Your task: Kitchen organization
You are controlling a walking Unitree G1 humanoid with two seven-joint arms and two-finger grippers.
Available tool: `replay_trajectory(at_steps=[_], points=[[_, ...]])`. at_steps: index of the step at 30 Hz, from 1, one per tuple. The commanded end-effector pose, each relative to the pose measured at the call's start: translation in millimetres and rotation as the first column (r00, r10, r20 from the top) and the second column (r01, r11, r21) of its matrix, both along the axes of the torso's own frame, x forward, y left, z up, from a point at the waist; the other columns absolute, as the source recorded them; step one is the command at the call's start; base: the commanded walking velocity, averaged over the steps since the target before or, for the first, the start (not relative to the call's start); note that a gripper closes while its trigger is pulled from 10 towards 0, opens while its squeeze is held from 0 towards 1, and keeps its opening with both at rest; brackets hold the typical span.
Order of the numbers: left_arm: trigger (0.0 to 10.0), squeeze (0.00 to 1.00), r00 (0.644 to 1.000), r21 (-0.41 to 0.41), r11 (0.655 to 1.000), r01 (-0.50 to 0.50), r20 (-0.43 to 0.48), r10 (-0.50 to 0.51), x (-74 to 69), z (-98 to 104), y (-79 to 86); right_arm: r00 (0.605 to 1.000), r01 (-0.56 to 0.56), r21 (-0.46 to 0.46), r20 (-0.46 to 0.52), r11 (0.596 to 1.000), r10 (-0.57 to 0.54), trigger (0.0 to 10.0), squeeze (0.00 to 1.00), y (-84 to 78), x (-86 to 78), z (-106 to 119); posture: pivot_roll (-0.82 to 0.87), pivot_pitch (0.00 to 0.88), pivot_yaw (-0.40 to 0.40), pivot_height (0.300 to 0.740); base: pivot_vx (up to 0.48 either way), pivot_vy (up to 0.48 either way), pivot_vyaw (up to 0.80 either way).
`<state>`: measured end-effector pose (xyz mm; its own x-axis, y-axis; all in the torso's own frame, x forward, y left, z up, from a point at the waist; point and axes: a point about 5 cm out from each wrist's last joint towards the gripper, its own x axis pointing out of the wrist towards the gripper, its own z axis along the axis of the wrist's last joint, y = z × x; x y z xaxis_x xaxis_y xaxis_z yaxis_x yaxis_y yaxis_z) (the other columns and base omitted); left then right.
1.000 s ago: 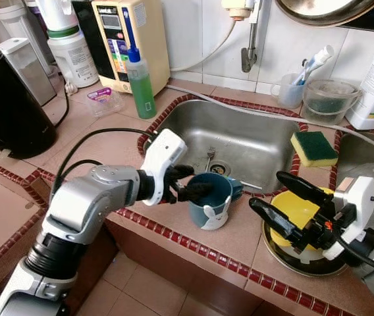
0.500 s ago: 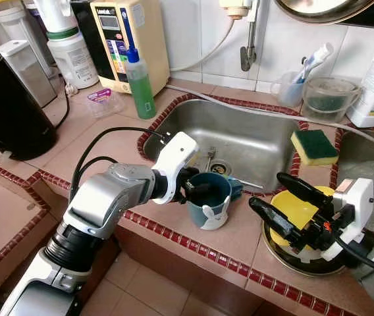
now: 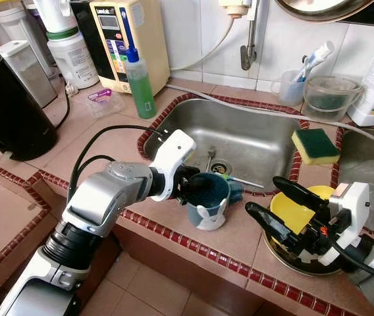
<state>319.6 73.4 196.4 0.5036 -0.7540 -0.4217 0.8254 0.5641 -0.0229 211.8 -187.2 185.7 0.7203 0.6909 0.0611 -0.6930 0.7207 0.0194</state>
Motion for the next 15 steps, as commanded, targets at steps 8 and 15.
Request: replay_trajectory(at_steps=[8,15], points=[[0.0,0.00,0.999,0.006,1.000,-0.021,0.027,0.021,5.6,6.0,6.8,0.999,-0.035,-0.009,0.016,0.999,0.035,10.0,0.00,5.9,-1.5,4.2,-0.19,0.095,0.147,0.740,0.000,0.000,0.00],[0.0,0.00,0.999,-0.003,0.999,-0.036,0.036,0.036,8.2,8.1,11.7,0.999,-0.043,0.001,0.027,0.999,0.043,10.0,0.00,8.4,1.1,6.7,-0.19,0.083,0.140,0.740,0.000,0.000,0.00]])
